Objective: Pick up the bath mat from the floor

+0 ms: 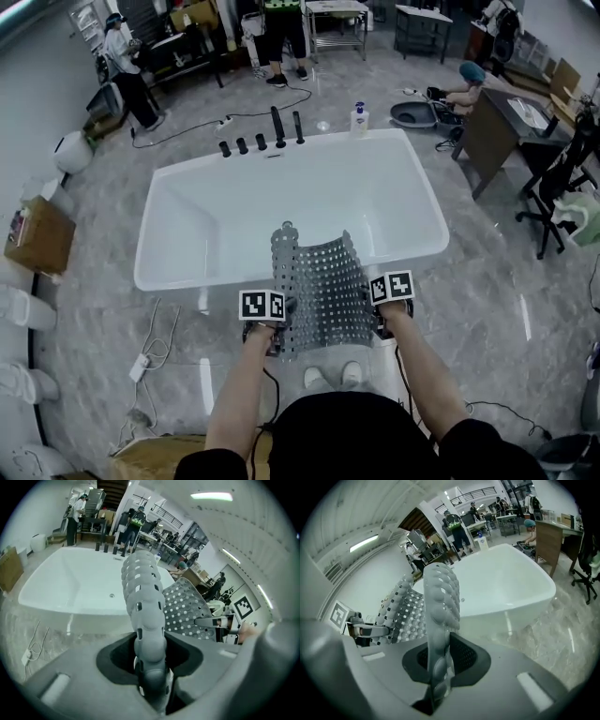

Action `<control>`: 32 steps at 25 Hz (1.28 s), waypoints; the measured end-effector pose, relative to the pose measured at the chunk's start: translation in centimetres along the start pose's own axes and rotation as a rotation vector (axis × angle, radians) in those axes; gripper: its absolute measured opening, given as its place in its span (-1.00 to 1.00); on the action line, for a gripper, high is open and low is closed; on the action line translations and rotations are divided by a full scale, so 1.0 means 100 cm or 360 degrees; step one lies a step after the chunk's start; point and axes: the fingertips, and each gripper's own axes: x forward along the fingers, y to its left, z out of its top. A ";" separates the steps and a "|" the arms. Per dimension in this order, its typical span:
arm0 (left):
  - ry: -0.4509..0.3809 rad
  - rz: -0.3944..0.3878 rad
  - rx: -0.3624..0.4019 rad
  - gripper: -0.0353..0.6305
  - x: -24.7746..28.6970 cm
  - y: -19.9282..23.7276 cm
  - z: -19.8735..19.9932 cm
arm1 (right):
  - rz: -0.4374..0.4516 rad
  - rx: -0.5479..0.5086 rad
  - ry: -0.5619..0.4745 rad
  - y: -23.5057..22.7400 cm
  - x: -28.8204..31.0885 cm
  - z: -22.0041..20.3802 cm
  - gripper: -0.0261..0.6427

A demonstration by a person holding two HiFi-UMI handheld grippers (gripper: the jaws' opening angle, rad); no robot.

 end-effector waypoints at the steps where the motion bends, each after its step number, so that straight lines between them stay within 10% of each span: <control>1: -0.0025 0.0002 0.0025 -0.44 -0.002 -0.004 0.012 | 0.0006 -0.0022 -0.0030 0.003 -0.006 0.012 -0.86; 17: -0.0421 0.0004 0.0425 -0.44 -0.076 -0.080 0.169 | 0.0007 -0.0418 -0.0501 0.052 -0.113 0.168 -0.86; 32: -0.1164 0.0246 0.0826 -0.48 -0.192 -0.119 0.214 | -0.0045 -0.1026 -0.1294 0.130 -0.213 0.209 -0.86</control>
